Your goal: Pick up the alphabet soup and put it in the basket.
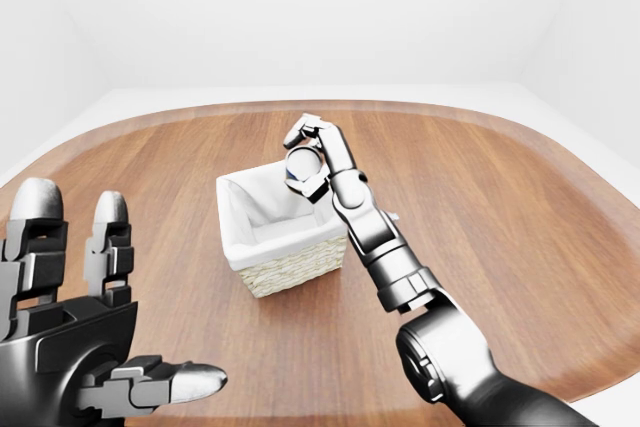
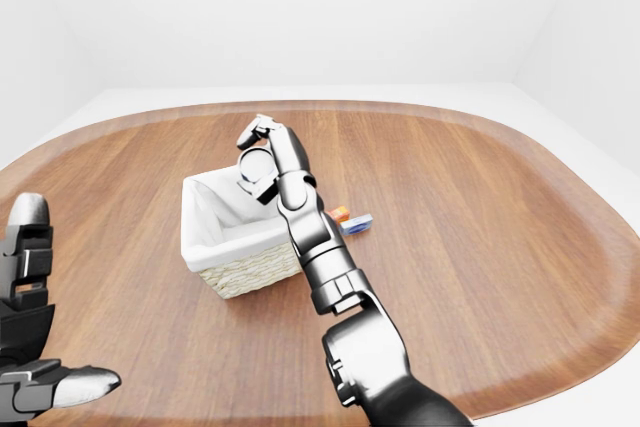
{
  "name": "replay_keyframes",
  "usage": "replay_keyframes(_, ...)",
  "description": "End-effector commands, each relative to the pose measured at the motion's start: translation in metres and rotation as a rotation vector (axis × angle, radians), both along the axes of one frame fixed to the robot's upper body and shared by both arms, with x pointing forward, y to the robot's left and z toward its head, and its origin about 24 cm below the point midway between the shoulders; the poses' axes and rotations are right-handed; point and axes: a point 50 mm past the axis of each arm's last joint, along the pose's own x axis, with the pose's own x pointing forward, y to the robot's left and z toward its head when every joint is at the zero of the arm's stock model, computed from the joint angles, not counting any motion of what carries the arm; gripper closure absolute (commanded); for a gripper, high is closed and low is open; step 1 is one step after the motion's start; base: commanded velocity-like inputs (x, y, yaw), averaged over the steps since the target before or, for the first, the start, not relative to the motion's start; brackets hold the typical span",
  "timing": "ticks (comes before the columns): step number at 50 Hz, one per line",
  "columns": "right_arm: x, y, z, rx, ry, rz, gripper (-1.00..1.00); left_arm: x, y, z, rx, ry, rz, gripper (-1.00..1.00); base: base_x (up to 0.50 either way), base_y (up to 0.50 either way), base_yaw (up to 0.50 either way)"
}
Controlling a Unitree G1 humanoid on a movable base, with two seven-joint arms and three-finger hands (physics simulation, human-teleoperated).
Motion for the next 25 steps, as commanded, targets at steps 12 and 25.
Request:
replay_keyframes(12, 0.013, 0.02, 0.0, -0.029, 0.082, -0.026, 1.0, -0.009, 0.008, 0.011, 0.008, -0.074, 0.031, -1.0, 0.0, 0.0, 0.0)
replay_keyframes(25, 0.011, 0.029, -0.015, -0.079, 0.097, -0.028, 1.0, -0.009, 0.01, 0.013, 0.008, -0.09, 0.037, -1.0, 0.0, 0.0, 0.0)
